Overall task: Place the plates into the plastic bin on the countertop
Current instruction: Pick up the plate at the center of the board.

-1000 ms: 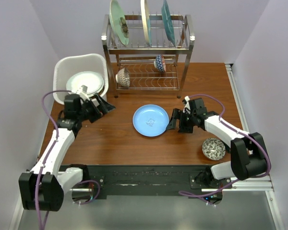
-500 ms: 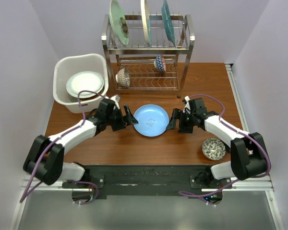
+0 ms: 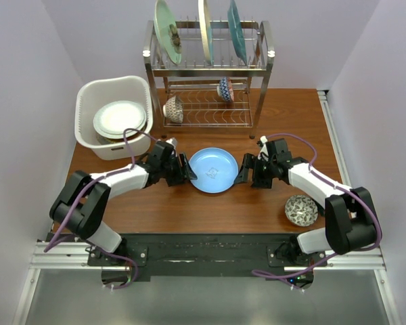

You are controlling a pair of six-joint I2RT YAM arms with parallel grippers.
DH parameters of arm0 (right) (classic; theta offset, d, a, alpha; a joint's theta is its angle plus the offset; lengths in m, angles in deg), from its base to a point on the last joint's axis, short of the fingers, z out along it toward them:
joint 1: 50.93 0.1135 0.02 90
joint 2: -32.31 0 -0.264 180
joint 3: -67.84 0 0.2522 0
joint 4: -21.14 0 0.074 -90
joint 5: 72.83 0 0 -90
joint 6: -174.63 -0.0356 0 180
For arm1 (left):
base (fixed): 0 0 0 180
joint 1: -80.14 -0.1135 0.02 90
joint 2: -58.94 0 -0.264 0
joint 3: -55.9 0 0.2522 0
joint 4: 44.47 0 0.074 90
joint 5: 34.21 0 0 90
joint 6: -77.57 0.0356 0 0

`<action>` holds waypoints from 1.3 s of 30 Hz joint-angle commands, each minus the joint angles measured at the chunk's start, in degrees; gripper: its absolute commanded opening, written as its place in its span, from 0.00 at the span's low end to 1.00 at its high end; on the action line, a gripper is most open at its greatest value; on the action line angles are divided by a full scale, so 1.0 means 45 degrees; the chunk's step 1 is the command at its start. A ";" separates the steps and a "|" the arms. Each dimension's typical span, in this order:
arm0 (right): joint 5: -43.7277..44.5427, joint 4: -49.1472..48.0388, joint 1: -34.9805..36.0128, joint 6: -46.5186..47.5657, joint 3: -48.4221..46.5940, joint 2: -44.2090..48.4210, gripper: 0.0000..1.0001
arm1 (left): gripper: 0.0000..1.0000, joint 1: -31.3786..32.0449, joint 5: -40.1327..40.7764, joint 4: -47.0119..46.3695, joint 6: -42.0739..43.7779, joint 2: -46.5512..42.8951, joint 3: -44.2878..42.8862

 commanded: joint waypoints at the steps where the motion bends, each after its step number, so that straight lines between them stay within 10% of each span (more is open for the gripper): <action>1: -0.0287 0.0143 0.0027 0.0159 -0.0180 0.0084 0.84 | 0.60 0.0071 0.0139 -0.1058 -0.0157 0.0482 -0.0818; 19: -0.0229 0.0163 0.0047 0.0257 -0.0102 0.0103 0.84 | 0.32 0.0071 0.0705 0.0250 0.0448 0.2142 -0.1991; 25: -0.0209 0.0202 0.0027 0.0277 -0.0082 0.0084 0.84 | 0.00 0.0071 0.0666 0.0348 0.0526 0.2396 -0.1972; 39: -0.0326 0.0222 0.0008 0.0277 -0.0063 0.0221 0.84 | 0.00 0.0052 0.1701 0.1851 0.1268 0.1128 -0.2049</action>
